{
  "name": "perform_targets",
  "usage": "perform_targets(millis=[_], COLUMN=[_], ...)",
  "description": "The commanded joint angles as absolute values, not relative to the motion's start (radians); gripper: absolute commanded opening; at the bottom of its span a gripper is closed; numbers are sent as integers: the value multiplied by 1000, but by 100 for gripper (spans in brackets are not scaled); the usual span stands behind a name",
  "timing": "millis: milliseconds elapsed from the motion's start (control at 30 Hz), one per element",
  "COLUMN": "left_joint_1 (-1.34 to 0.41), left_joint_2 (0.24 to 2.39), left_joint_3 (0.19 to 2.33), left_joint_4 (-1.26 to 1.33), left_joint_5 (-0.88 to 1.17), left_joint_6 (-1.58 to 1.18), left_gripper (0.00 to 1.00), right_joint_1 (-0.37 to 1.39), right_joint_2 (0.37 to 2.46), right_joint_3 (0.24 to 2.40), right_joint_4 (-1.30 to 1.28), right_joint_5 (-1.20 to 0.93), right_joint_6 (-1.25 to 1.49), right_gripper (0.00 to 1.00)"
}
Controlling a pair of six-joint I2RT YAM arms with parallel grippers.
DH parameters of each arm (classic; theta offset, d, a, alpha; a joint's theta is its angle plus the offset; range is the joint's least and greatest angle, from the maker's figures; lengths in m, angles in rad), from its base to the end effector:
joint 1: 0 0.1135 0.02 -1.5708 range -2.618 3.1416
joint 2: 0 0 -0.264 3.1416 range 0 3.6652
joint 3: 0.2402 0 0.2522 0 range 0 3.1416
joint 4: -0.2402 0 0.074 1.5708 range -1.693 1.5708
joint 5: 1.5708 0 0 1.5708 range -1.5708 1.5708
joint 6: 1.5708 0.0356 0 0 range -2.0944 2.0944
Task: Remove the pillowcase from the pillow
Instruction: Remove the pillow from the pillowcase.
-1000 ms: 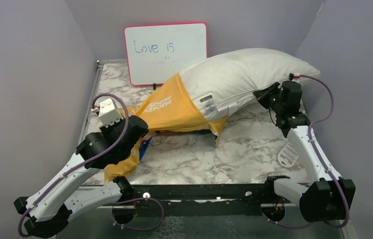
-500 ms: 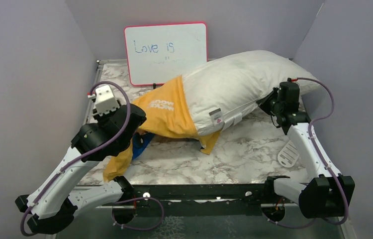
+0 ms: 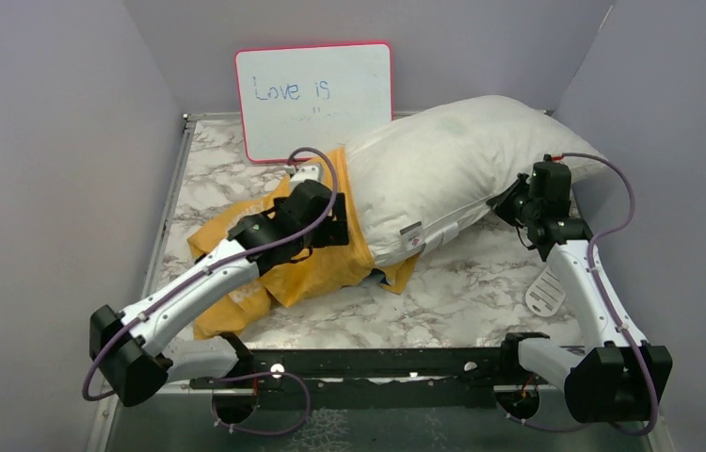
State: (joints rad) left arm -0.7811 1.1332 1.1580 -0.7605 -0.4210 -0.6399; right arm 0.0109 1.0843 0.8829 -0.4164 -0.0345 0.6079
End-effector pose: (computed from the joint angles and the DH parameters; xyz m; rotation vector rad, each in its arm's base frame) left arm 0.1739 -0.1519 0.3472 -0.0537 2.2446 -0.2847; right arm 0.2379 0.0038 0.2932 0.6325 2.1225 0.3845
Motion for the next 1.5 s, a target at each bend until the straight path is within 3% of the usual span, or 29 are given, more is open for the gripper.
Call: perform_targets(millis=[0, 200, 367, 700, 833, 1067, 1333, 1467], left_joint_1=[-782, -781, -781, -782, -785, -773, -755, -677], left_joint_2=[1128, 948, 860, 1140, 1197, 1052, 990, 938], left_joint_3=[1020, 918, 858, 811, 816, 831, 825, 847], left_joint_4=[-508, -399, -393, -455, -581, -787, -660, -765], left_joint_5=[-79, -53, 220, 266, 111, -332, -253, -384], left_joint_6=[-755, -557, -366, -380, -440, -603, -557, -666], left_gripper=[99, 99, 99, 97, 74, 3, 0, 0], right_joint_1=[6, 6, 6, 6, 6, -10, -21, -32], right_joint_2=[1056, 1100, 1141, 1189, 1223, 1241, 1236, 1230], right_joint_3=[907, 930, 945, 1006, 1058, 1108, 1115, 1116], right_joint_4=[-398, -399, -382, -384, -418, -422, -419, -430], right_joint_5=[-66, -82, -110, -108, -69, -63, -82, -77], right_joint_6=[583, 571, 571, 557, 554, 574, 575, 570], right_gripper=[1, 1, 1, 2, 2, 1, 1, 1])
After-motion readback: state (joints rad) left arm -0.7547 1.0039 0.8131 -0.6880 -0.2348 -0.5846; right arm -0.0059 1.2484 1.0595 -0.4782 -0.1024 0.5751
